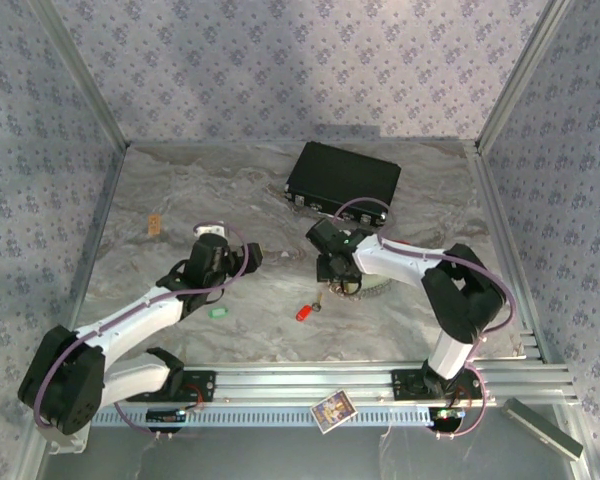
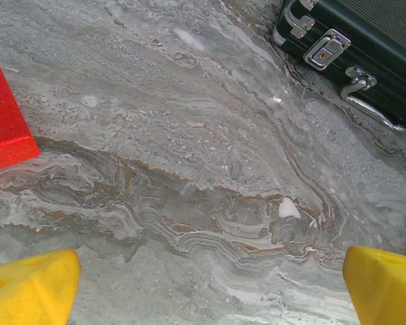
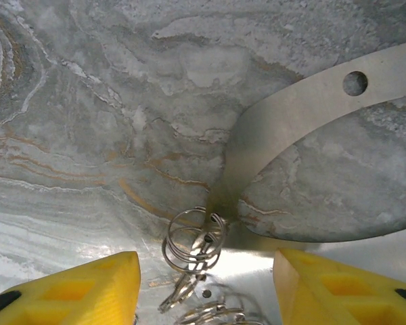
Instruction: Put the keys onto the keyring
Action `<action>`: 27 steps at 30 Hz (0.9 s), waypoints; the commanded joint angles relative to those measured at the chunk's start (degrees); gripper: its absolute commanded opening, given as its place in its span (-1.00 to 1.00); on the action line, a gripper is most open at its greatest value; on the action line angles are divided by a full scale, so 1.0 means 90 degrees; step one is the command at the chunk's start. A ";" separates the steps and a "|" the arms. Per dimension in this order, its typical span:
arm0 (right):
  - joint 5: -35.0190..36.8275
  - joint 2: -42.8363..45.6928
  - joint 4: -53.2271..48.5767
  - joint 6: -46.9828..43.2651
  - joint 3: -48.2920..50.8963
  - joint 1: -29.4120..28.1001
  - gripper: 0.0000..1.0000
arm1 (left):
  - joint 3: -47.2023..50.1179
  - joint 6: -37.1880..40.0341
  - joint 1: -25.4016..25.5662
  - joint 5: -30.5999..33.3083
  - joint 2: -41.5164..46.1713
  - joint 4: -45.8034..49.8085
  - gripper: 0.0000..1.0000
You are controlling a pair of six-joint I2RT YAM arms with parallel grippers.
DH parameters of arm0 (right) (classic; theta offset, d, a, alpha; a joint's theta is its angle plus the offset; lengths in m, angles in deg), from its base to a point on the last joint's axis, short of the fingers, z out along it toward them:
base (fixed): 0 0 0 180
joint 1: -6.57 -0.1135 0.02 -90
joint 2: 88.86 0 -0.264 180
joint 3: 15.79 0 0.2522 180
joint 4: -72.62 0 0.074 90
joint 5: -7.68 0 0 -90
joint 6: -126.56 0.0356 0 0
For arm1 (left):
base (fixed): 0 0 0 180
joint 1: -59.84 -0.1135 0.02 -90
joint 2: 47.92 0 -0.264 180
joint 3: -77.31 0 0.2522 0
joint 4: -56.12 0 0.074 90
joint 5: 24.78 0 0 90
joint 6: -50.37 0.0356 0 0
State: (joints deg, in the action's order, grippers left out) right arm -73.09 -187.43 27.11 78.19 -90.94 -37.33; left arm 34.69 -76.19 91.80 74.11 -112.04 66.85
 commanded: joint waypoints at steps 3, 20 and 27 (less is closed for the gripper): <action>0.0190 -0.0282 -0.0198 0.0310 -0.0286 -0.0177 0.11 | 0.0021 -0.0034 0.0040 0.0116 0.0241 0.0103 0.98; 0.0004 -0.0550 0.0023 0.0252 -0.0684 -0.0395 0.09 | 0.0172 0.0000 0.0036 0.0301 0.0677 0.0236 0.99; 0.0803 -0.0048 -0.1439 -0.1844 -0.1064 -0.0316 0.11 | 0.0170 0.0059 0.0037 0.0313 0.0738 0.0197 0.99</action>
State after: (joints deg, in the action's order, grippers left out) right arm -70.47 -191.23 22.28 72.99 -97.02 -40.39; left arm 36.00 -76.17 91.80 75.94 -106.27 68.62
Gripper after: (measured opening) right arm 0.556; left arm 0.994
